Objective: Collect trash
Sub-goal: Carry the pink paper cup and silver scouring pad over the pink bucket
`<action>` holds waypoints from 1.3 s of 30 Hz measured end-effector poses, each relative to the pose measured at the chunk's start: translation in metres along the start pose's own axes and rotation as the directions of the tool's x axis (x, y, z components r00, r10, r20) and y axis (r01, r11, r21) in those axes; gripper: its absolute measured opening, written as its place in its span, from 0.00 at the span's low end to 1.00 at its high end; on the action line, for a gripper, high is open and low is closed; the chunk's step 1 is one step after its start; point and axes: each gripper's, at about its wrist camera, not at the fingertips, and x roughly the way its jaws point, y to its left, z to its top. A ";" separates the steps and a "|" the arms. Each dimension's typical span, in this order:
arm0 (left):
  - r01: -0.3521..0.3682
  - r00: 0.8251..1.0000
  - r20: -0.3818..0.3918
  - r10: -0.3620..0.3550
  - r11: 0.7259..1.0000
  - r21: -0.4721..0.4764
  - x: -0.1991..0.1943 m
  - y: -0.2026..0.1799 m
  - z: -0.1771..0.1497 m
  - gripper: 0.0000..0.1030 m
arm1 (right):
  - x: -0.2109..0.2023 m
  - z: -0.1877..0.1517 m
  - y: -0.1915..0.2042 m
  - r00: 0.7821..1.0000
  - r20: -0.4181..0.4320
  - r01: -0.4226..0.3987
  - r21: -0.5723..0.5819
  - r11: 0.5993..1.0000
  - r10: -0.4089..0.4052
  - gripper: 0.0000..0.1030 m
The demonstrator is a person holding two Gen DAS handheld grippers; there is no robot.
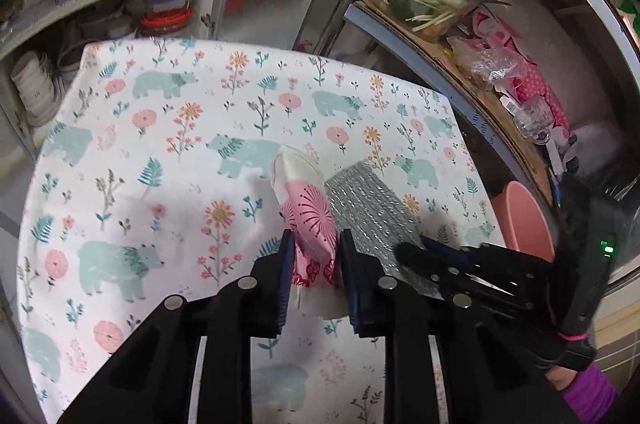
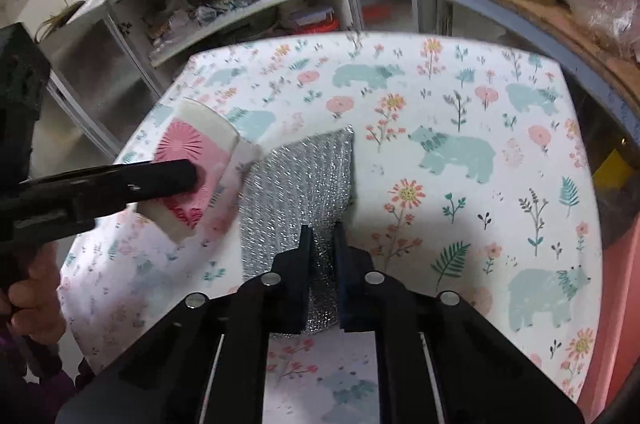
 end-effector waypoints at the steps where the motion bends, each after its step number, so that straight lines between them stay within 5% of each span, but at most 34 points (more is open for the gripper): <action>1: -0.002 1.000 0.004 0.002 1.000 0.006 -0.001 0.000 0.000 0.21 | -0.005 0.000 0.002 1.000 0.014 -0.001 -0.001 1.000 0.001 0.10; 17: -0.044 0.997 0.075 0.033 0.988 0.146 -0.008 -0.046 0.003 0.21 | -0.079 -0.008 -0.011 0.983 0.169 0.062 0.095 0.994 -0.077 0.10; 39: -0.010 0.996 0.085 -0.019 0.947 0.322 0.015 -0.140 0.012 0.21 | -0.134 -0.033 -0.065 0.936 0.253 0.179 0.253 0.951 -0.243 0.10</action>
